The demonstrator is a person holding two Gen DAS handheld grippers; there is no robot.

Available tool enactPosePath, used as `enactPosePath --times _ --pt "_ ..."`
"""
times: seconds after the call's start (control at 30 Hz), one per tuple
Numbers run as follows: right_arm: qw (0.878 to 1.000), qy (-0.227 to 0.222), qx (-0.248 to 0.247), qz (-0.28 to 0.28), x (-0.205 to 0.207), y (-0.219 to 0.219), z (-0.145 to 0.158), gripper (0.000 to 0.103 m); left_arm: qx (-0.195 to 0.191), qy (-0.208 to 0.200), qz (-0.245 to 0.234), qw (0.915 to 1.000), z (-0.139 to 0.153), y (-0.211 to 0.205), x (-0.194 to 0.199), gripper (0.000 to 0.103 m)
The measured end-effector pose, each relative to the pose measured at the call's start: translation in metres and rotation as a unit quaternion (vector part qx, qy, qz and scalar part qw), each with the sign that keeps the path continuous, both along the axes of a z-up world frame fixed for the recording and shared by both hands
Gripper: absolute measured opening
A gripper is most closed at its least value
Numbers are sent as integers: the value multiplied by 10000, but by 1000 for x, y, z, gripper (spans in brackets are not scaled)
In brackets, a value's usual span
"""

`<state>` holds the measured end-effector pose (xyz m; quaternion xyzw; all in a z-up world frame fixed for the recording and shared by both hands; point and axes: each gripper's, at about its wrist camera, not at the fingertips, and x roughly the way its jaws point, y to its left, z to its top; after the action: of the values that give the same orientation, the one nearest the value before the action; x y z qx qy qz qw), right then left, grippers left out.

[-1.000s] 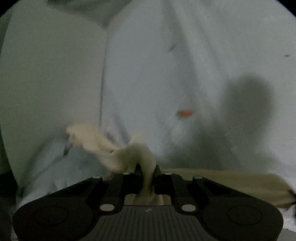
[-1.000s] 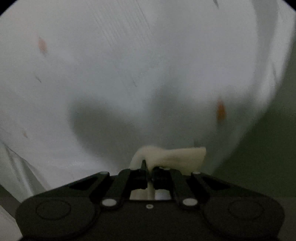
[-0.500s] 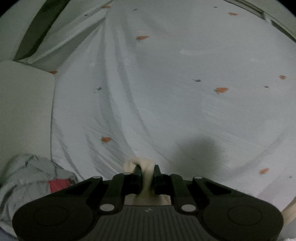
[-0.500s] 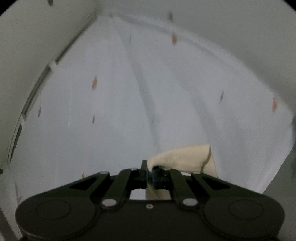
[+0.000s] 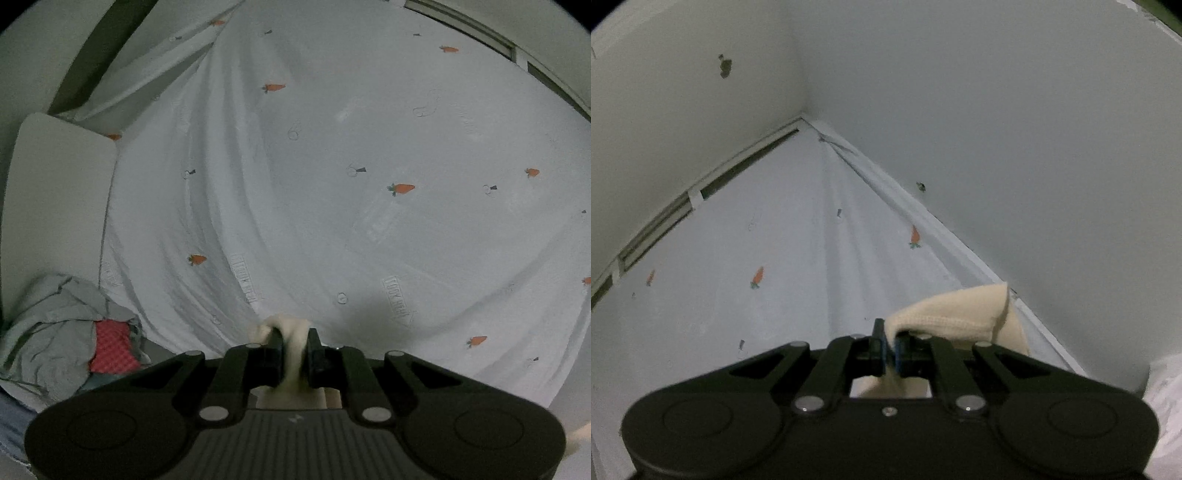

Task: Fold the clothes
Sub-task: 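Lift the cream sweater out of the pile with both grippers, then lay the cream sweater on the table and open both grippers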

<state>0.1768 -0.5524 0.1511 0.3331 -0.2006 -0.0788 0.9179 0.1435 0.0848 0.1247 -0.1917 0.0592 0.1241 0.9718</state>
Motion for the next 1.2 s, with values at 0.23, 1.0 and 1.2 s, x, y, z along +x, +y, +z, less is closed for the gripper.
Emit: enactPosePath --times 0.23,1.0,1.2 --pt "9996 240 122 55 -2 6 -8 5 -16 278 59 9996 -11 2 -4 13" --pt "8096 5843 122 541 167 88 -278 40 -1932 3009 249 9336 -248 123 174 37" --pt "7962 5855 -482 1451 201 144 -291 49 -1943 3567 -390 9129 -269 99 182 50"
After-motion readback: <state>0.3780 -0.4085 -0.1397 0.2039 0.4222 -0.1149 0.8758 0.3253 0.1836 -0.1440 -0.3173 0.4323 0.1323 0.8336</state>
